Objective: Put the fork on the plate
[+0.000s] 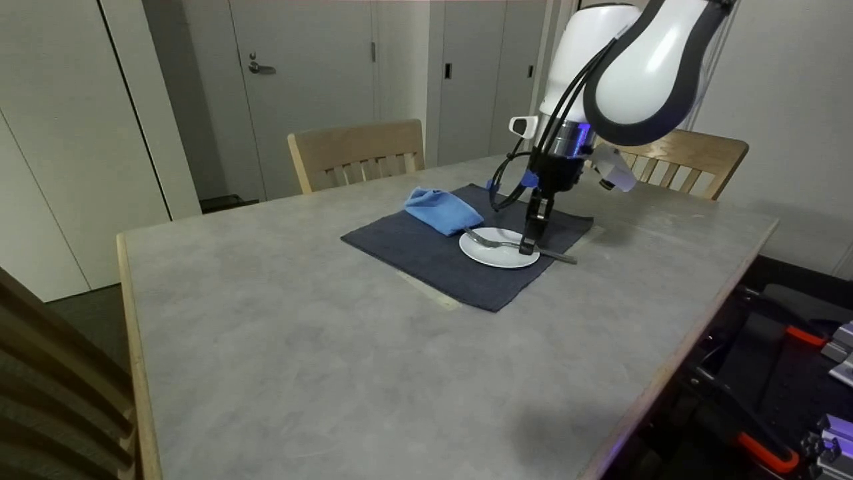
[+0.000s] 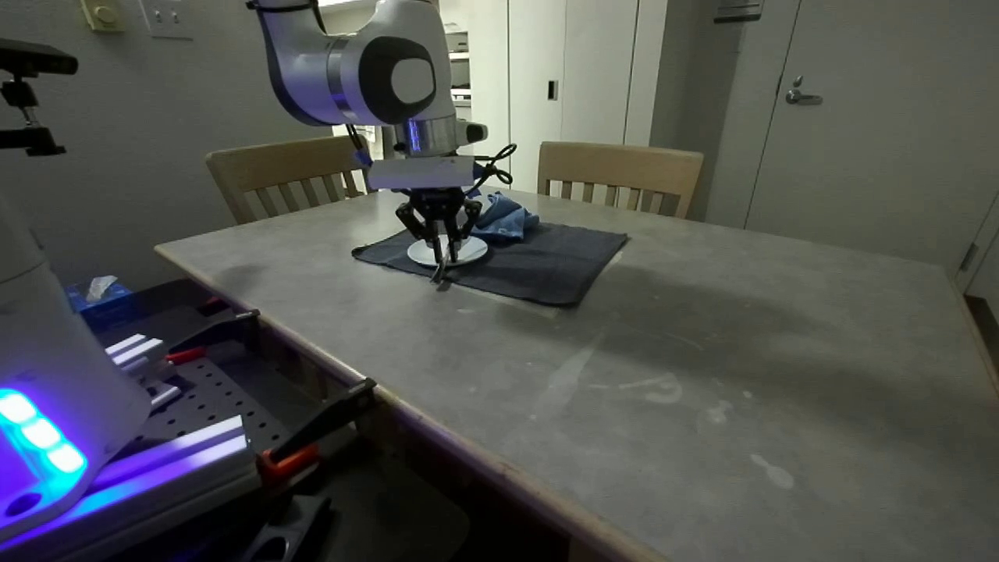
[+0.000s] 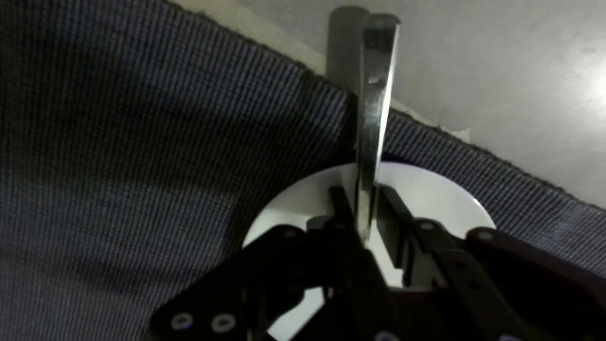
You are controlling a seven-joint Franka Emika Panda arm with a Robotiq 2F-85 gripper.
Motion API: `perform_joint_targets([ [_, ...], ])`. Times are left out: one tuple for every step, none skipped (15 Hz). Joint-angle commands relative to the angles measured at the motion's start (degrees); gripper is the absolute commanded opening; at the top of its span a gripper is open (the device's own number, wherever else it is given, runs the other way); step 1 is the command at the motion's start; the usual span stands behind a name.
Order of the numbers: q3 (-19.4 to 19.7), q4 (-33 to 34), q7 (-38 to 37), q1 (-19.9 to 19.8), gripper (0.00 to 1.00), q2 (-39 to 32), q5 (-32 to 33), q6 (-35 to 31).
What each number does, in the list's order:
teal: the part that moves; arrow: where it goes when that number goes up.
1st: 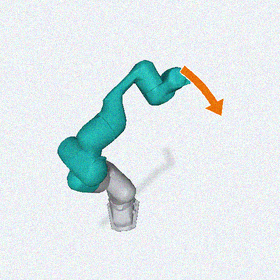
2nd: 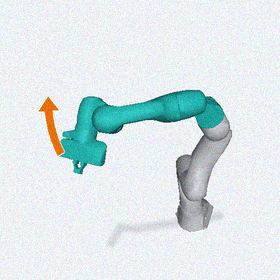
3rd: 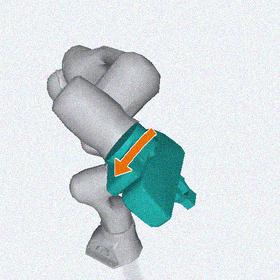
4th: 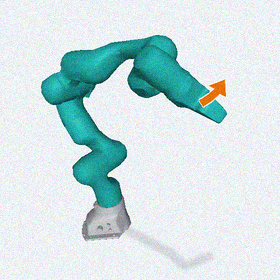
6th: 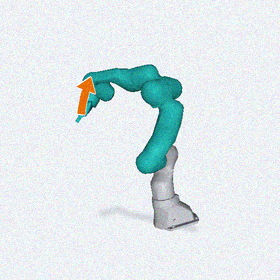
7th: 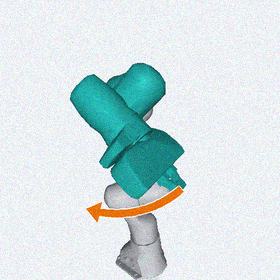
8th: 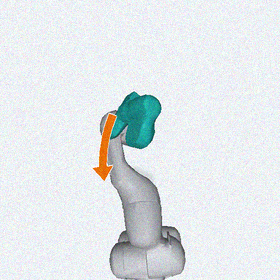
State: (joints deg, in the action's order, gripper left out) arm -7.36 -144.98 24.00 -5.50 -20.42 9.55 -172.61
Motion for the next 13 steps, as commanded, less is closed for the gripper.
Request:
perform_joint_targets([
  [0.50,1.05,-0.40,0.55,0.57,1.15,1.29,3.76],
  [0.33,1.46,-0.32,0.50,0.63,1.39,1.09,4.63],
  [-0.32,1.85,0.06,0.11,0.71,1.80,0.53,5.76],
  [0.00,2.18,-0.07,0.48,0.77,2.36,0.71,6.63],
  [-0.36,2.60,0.24,0.35,0.84,2.91,0.39,7.74],
  [-0.50,3.00,0.47,0.42,0.90,3.28,0.24,8.67],
  [-0.24,3.30,0.13,0.86,0.99,3.90,0.31,9.70],
  [0.25,3.79,-0.23,1.40,1.00,4.35,0.57,11.01],
  [0.42,4.04,-0.43,1.73,1.00,4.71,0.55,11.90],
  [0.66,4.32,-0.58,2.09,1.00,5.12,0.64,12.88],
  [0.61,4.49,-0.45,2.18,1.00,5.39,0.38,13.61],
  [0.43,4.56,-0.03,2.16,1.00,5.58,0.05,14.29],
  [-0.23,4.49,1.02,1.74,1.00,5.61,-0.95,14.58],
])
